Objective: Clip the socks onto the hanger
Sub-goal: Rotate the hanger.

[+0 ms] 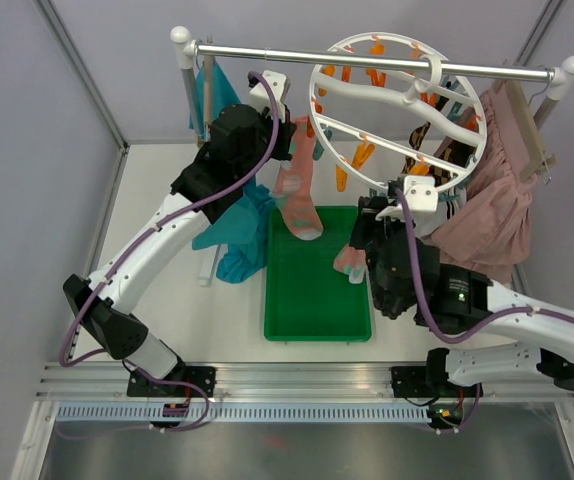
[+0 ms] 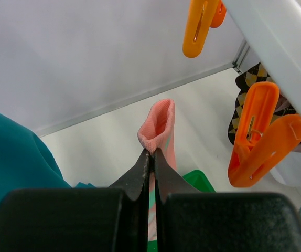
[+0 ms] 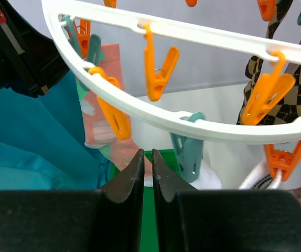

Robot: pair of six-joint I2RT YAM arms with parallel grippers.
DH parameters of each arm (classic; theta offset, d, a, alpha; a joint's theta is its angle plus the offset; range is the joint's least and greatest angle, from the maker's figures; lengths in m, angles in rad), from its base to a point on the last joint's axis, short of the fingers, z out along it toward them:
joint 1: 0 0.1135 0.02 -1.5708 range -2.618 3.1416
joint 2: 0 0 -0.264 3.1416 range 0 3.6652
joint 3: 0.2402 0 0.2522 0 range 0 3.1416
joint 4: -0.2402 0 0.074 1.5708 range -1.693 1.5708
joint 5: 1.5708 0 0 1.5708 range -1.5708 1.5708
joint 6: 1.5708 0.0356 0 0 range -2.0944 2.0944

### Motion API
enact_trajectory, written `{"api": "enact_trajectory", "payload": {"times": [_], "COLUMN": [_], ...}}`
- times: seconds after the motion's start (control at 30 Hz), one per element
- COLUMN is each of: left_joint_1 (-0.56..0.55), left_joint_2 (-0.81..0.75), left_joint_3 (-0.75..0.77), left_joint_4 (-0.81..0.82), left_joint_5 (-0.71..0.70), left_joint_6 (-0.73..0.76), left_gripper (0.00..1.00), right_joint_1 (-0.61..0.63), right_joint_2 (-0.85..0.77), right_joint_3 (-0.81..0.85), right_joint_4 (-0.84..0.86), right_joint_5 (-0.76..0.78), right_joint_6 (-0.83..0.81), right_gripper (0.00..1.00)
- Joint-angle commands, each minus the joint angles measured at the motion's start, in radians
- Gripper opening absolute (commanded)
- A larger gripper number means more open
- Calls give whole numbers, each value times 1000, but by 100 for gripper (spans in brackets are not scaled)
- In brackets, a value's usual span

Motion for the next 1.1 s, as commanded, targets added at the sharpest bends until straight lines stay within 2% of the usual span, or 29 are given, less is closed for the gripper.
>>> {"api": "enact_trajectory", "payload": {"times": [0.0, 0.2, 0.3, 0.33, 0.37, 0.5, 0.77, 0.9, 1.07], "left_joint_1": [1, 7, 10, 12, 13, 16, 18, 18, 18], "left_joint_2": [-15, -8, -7, -5, -5, -5, -7, -8, -13], "left_joint_3": [-1, -6, -7, -7, -7, -6, -11, -12, -12], "left_joint_4": [54, 62, 64, 64, 64, 67, 62, 56, 54], "left_joint_5": [9, 15, 16, 19, 18, 26, 33, 33, 38], "left_joint_6": [29, 26, 25, 25, 25, 22, 20, 22, 22], "left_gripper": [2, 2, 2, 2, 2, 2, 2, 2, 2], "right_joint_1": [6, 6, 6, 6, 4, 6, 4, 4, 4], "right_joint_2": [-62, -156, -177, -192, -199, -243, -222, -211, -199], "right_joint_3": [41, 66, 78, 86, 86, 107, 144, 152, 156], "right_joint_4": [-128, -355, -435, -487, -505, -611, -624, -627, -650], "right_joint_5": [-42, -27, -16, -4, 10, 102, 229, 213, 130], "right_joint_6": [107, 230, 313, 333, 365, 437, 377, 385, 390], "right_gripper": [15, 12, 22, 31, 36, 39, 41, 42, 55]}}
